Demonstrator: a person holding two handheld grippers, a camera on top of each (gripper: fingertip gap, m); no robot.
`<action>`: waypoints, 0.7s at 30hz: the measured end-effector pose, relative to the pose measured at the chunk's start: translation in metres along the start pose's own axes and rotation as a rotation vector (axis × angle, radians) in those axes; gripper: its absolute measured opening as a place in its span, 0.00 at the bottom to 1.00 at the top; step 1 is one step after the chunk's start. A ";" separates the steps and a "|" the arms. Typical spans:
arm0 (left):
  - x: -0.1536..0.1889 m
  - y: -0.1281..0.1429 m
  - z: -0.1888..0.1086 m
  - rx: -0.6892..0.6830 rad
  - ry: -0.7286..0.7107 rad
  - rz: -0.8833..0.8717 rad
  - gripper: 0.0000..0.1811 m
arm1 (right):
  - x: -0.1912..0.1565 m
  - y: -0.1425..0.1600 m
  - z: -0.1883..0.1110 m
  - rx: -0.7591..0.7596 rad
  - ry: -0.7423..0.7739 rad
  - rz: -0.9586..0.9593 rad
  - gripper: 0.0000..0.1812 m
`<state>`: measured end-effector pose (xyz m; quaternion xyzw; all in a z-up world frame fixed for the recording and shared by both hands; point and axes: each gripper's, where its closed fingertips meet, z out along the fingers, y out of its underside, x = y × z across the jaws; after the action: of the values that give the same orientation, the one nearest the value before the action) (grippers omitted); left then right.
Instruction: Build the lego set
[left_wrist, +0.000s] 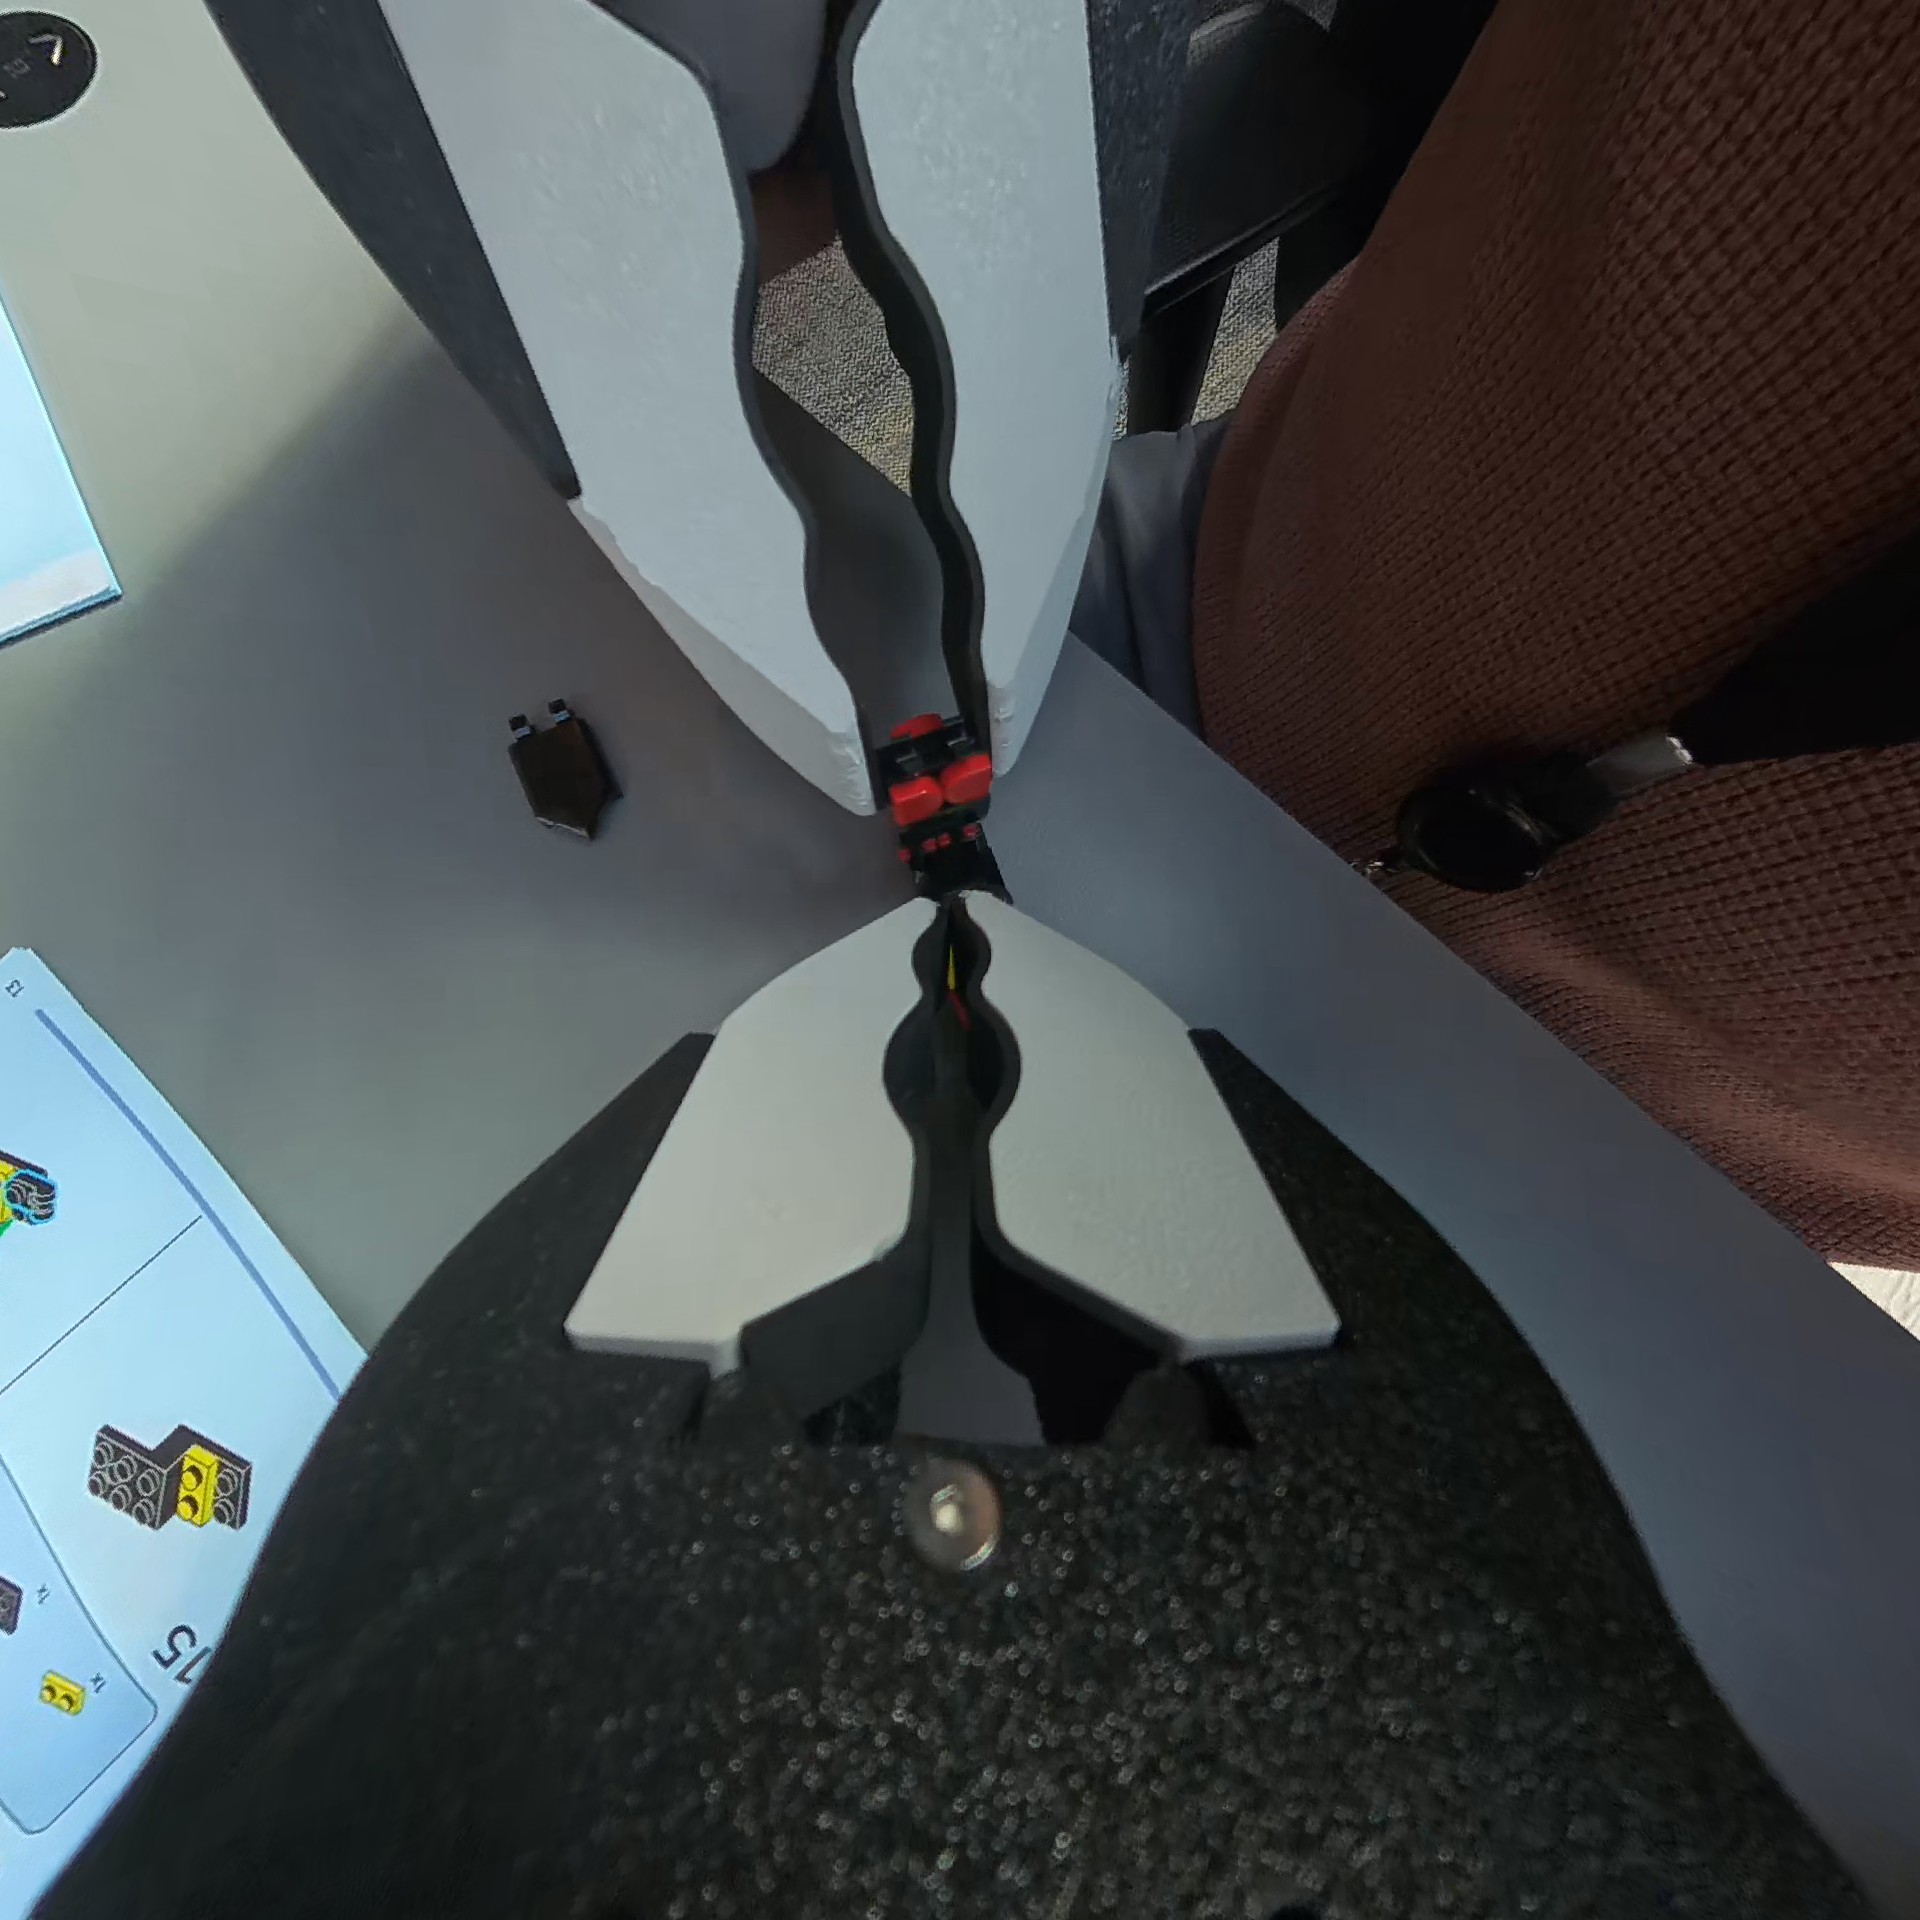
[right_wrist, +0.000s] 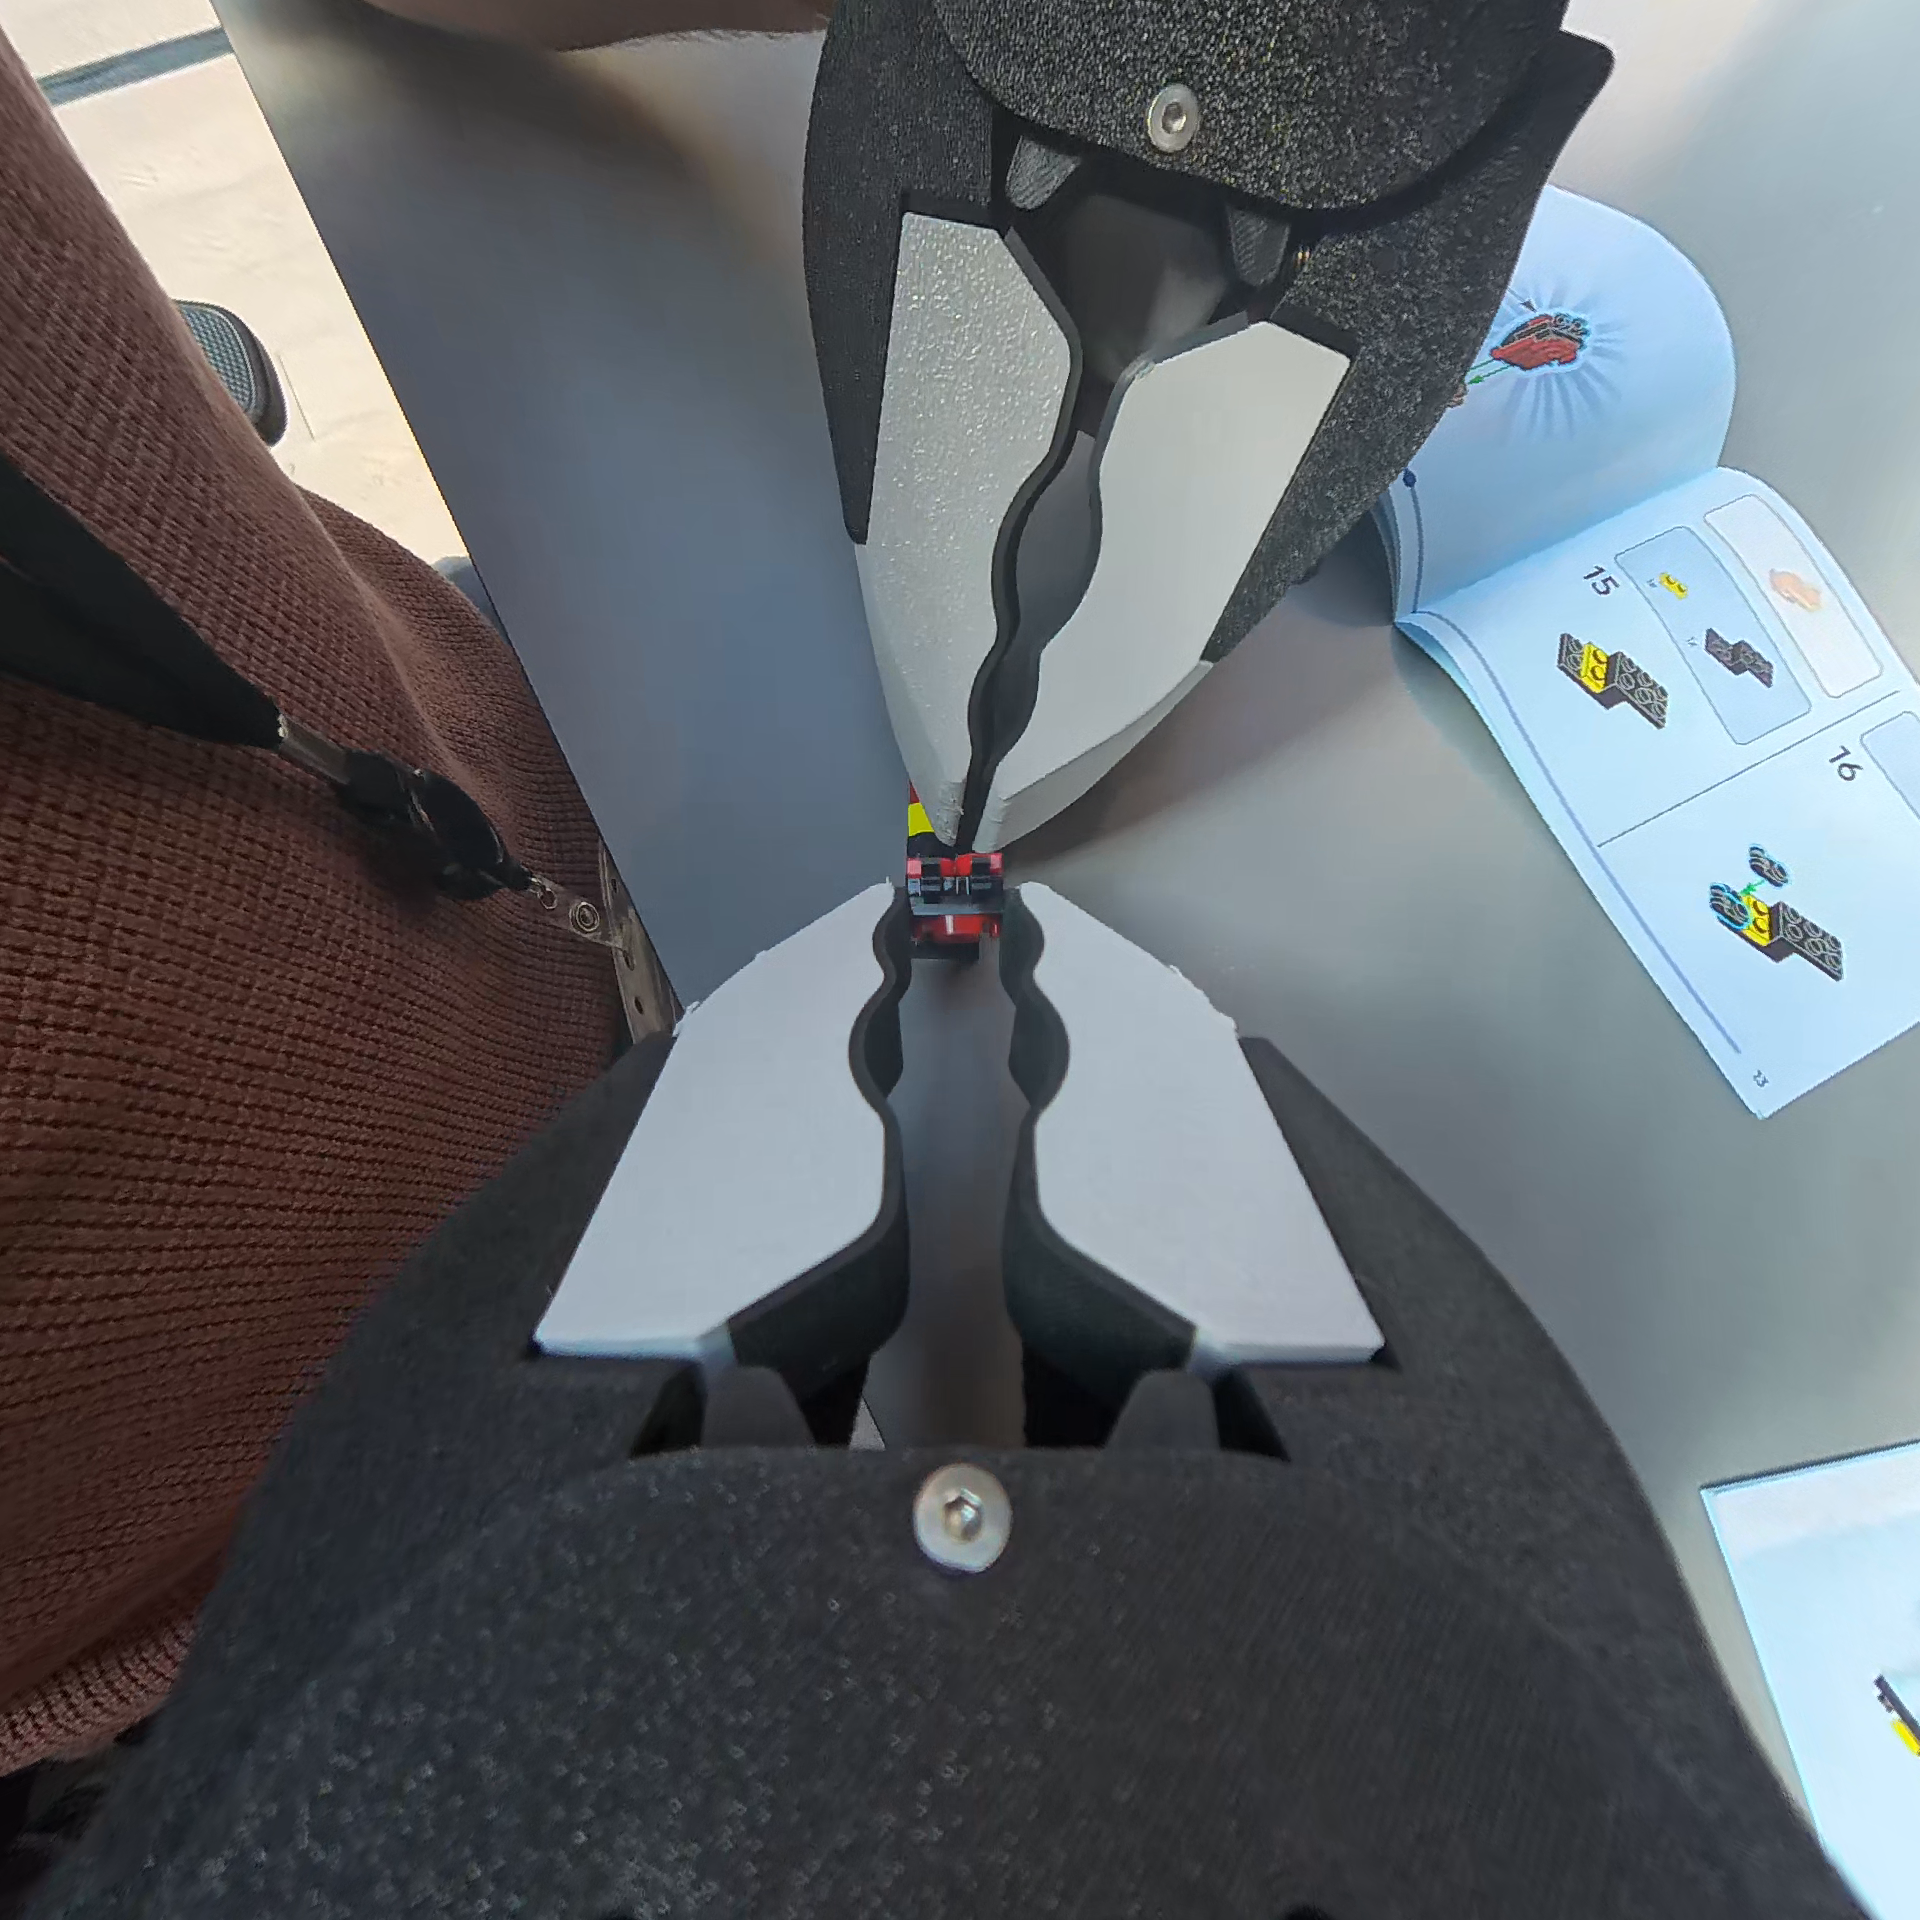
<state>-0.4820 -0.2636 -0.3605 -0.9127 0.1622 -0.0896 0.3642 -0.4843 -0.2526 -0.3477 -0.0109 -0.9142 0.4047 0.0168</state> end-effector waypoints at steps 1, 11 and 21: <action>0.000 0.000 0.000 -0.002 -0.002 0.002 0.00 | 0.000 -0.001 -0.001 0.001 -0.001 -0.001 0.09; 0.000 0.000 0.001 -0.011 -0.007 0.004 0.00 | -0.003 0.002 0.001 -0.014 0.016 0.011 0.09; -0.001 -0.028 -0.011 0.171 -0.015 -0.017 0.00 | -0.003 0.002 0.001 -0.051 0.040 -0.008 0.09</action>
<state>-0.4798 -0.2506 -0.3332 -0.8803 0.1434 -0.0995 0.4412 -0.4816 -0.2519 -0.3498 -0.0160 -0.9239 0.3807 0.0365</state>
